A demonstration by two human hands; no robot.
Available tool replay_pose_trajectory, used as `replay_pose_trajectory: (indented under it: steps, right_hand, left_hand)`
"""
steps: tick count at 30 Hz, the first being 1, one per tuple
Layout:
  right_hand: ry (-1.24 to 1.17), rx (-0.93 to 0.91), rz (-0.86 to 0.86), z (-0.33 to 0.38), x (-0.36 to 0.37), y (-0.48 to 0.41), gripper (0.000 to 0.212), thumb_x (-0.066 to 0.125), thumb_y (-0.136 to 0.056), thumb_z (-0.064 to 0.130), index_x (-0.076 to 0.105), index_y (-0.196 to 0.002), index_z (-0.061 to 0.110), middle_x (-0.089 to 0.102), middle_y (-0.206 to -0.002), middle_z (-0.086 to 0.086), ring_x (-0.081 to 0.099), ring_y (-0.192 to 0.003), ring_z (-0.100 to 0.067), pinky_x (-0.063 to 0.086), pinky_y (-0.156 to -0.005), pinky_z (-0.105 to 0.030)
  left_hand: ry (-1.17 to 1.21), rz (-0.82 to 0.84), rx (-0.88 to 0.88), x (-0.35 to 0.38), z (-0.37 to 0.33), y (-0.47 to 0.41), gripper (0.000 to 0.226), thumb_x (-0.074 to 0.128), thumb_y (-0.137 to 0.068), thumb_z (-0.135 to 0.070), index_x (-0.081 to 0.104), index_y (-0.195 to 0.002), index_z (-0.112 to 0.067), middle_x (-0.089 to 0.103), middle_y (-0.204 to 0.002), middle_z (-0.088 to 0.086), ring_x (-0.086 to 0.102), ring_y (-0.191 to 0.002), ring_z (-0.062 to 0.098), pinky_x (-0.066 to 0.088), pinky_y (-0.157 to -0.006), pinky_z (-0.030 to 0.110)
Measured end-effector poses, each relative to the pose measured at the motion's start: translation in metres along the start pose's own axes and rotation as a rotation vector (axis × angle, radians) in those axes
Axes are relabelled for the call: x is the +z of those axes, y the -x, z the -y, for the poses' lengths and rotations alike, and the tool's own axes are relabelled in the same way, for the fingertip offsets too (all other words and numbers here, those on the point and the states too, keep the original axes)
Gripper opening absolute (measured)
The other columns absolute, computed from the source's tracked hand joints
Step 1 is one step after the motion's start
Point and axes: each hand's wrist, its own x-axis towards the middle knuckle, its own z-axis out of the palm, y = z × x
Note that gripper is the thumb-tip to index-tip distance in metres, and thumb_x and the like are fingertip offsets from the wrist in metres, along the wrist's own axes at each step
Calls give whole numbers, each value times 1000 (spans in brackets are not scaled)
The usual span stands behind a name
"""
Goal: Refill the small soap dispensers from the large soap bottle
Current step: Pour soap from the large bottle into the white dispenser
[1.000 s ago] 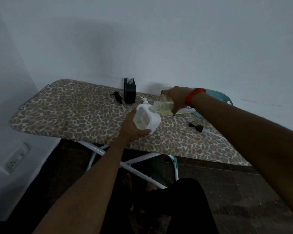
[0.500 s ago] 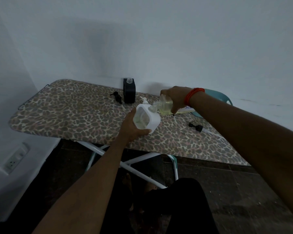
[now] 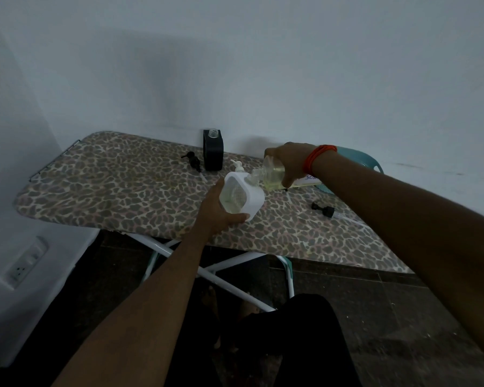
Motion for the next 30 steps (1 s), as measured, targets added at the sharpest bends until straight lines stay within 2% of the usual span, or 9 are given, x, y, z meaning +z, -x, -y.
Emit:
replay_pose_trajectory:
  steps: [3, 7, 11, 13, 17, 25, 30]
  right_hand:
    - [7, 4, 8, 0, 0, 0, 80, 88, -67, 25, 42, -133, 25, 54, -103, 1, 57, -97, -24, 55, -81, -44]
    - [16, 4, 3, 0, 1, 0, 82, 88, -66, 27, 42, -133, 26, 57, -106, -1, 60, -94, -24, 56, -78, -43]
    - [24, 4, 0, 1, 0, 0, 82, 88, -65, 28, 42, -132, 27, 59, -110, -4, 61, -95, -25, 56, -79, -45]
    - [27, 6, -5, 1, 1, 0, 82, 88, -64, 29, 41, -132, 28, 60, -110, -4, 58, -96, -24, 56, -80, -45]
    - [17, 10, -1, 1, 1, 0, 81, 89, -64, 29, 42, -130, 28, 59, -110, -4, 58, -96, -24, 56, -79, -44]
    - [30, 12, 16, 2, -1, 0, 80, 88, -65, 27, 42, -130, 26, 59, -104, -2, 66, -89, -26, 58, -75, -43]
    - [34, 12, 9, 1, -1, -1, 80, 89, -65, 27, 43, -130, 26, 57, -101, 0, 63, -92, -25, 57, -76, -43]
  left_hand:
    - [-2, -7, -10, 1, 0, 1, 109, 83, -50, -57, 43, -145, -20, 52, -139, -3, 51, -122, 11, 47, -95, 34]
    - [-10, -11, -13, 1, 3, 0, 108, 84, -49, -57, 45, -143, -20, 54, -138, 0, 53, -122, 15, 48, -95, 35]
    - [0, -11, 0, 0, 0, 1, 95, 84, -49, -57, 44, -133, -38, 53, -128, -13, 50, -112, -4, 45, -86, 20]
    - [4, -12, -1, 0, -2, 2, 93, 84, -49, -57, 41, -132, -43, 52, -125, -17, 50, -111, -6, 44, -84, 17]
    - [9, -11, -6, 1, -1, 1, 102, 84, -50, -56, 46, -139, -26, 54, -133, -6, 53, -119, 10, 48, -93, 32]
    - [9, -10, -17, 1, -2, 2, 102, 84, -48, -55, 46, -139, -26, 54, -128, -11, 52, -114, 2, 46, -89, 26]
    - [-21, -16, -37, 0, 0, 1, 111, 84, -48, -56, 44, -144, -19, 52, -137, -2, 52, -123, 15, 48, -96, 37]
